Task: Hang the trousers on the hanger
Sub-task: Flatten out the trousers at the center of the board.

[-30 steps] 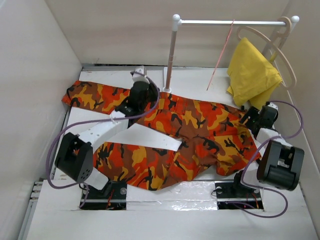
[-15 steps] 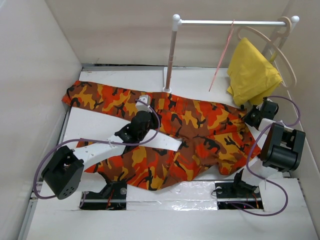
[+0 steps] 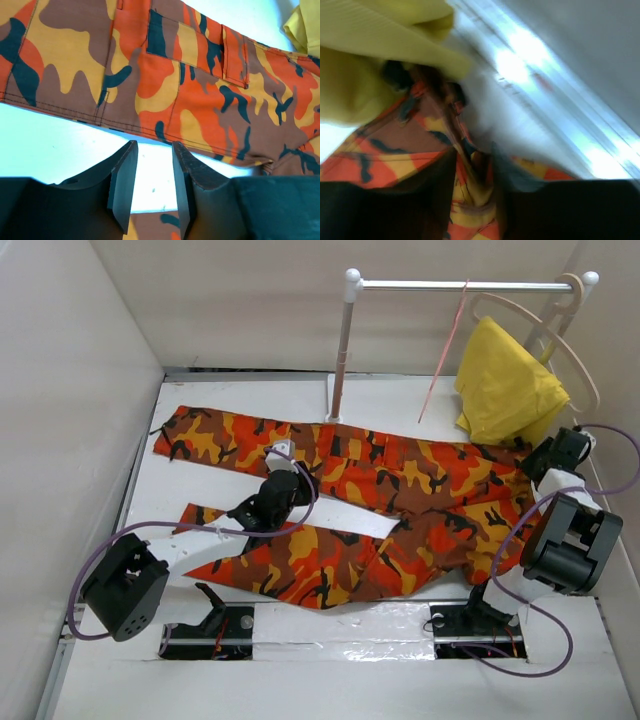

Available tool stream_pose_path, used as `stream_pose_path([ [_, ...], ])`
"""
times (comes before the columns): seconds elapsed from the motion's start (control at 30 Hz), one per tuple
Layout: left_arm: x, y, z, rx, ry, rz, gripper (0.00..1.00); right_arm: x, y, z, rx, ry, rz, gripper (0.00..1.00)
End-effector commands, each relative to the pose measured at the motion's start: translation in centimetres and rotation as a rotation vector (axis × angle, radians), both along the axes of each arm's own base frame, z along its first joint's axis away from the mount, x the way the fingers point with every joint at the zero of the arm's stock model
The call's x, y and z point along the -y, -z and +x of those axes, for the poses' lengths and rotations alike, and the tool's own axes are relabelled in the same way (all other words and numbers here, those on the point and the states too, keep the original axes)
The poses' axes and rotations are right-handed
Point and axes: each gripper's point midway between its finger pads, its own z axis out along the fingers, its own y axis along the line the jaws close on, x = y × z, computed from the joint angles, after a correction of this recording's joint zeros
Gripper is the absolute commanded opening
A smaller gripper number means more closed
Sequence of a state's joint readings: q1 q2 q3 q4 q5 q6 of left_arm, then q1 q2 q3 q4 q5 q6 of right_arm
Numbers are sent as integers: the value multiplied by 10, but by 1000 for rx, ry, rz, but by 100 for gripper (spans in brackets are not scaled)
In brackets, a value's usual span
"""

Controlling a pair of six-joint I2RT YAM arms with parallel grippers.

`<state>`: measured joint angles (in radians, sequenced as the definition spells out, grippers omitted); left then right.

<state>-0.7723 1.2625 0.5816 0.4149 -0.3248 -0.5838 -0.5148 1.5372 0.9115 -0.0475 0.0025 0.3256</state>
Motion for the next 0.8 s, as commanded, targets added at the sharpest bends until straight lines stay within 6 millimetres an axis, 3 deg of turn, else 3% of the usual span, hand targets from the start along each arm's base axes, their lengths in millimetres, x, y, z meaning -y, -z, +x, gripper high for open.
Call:
stream_pose_path([
  [0.0, -3, -12, 3, 31, -27, -29, 34, 0, -24, 16, 71, -10, -49, 59],
  [0.03, -5, -10, 2, 24, -33, -20, 34, -11, -20, 16, 41, -37, -44, 75],
  [0.07, -6, -14, 3, 29, -41, -22, 34, -29, -31, 22, 53, -86, -74, 83],
  [0.13, -15, -22, 2, 36, -71, -7, 34, -51, -39, 20, 67, -120, -104, 89],
  [0.17, -19, -25, 2, 40, -89, -5, 34, -62, -64, 16, 133, -129, -142, 89],
  [0.2, -26, -37, 0, 61, -110, -17, 34, -94, -53, 9, 129, -203, -136, 88],
  [0.27, -40, -44, -2, 75, -154, -8, 33, -124, -63, 3, 189, -277, -159, 80],
  [0.3, -46, -61, -6, 107, -166, -36, 32, -158, -78, -1, 255, -372, -166, 75],
  [0.37, -59, -72, -9, 126, -202, -48, 26, -203, -62, -15, 282, -527, -148, 44],
  [0.4, -68, -92, -12, 166, -221, -88, 24, -225, -58, -21, 287, -590, -134, 22],
  [0.43, -74, -99, -14, 180, -238, -93, 16, -275, -54, -32, 328, -744, -111, 7],
  [0.5, -85, -129, -20, 243, -249, -146, 7, -335, -49, -50, 345, -922, -64, 5],
  [0.53, -88, -136, -23, 258, -248, -154, 3, -392, -40, -72, 336, -1077, -45, 4],
  [0.6, -98, -159, -26, 296, -273, -187, 1, -449, -50, -86, 346, -1202, -53, 6],
  [0.63, -101, -166, -28, 296, -280, -189, 1, -475, -23, -94, 260, -1275, -69, 11],
  [0.67, -103, -170, -29, 298, -284, -194, 1, -524, -44, -107, 308, -1392, -82, 17],
  [0.7, -104, -175, -31, 303, -284, -208, 1, -545, -41, -111, 296, -1437, -96, 25],
  [0.73, -104, -176, -33, 298, -276, -212, 2, -561, -33, -113, 266, -1471, -118, 46],
  [0.77, -105, -179, -36, 301, -273, -222, 3, -583, -2, -122, 196, -1539, -169, 55],
])
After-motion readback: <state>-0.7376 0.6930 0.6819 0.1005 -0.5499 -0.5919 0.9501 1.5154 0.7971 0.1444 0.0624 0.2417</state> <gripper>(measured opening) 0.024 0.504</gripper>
